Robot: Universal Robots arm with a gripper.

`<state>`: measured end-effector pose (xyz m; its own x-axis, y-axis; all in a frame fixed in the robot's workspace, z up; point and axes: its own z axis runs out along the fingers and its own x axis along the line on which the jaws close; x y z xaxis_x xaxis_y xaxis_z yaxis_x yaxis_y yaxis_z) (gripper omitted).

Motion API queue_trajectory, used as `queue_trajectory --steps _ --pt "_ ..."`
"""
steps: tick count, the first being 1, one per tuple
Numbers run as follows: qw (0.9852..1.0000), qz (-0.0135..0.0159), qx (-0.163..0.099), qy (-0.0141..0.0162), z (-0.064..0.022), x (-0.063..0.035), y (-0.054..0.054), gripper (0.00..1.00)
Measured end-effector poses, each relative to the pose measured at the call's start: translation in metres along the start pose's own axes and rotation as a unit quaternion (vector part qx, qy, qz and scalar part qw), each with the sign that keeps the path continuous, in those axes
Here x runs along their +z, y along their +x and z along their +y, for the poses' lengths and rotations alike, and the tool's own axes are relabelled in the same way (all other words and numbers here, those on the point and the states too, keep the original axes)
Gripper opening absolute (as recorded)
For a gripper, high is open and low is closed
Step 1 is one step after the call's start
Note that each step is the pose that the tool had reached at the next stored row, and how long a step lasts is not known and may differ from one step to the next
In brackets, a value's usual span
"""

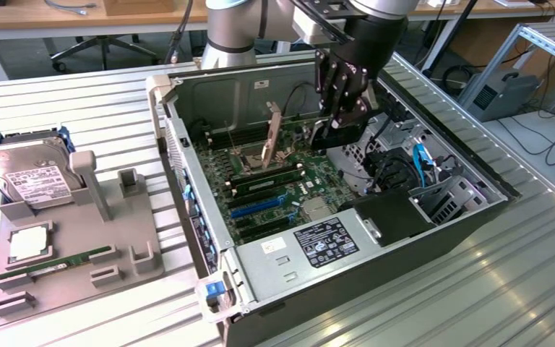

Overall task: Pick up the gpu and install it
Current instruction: 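Insert the gpu into the slot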

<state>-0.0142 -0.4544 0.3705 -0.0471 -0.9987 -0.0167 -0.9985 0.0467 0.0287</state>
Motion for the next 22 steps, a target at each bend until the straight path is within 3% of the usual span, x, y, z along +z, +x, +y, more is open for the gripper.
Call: queue_trajectory --steps 22 --pt "1.0 0.0 0.0 0.0 0.0025 0.0048 0.0012 0.27"
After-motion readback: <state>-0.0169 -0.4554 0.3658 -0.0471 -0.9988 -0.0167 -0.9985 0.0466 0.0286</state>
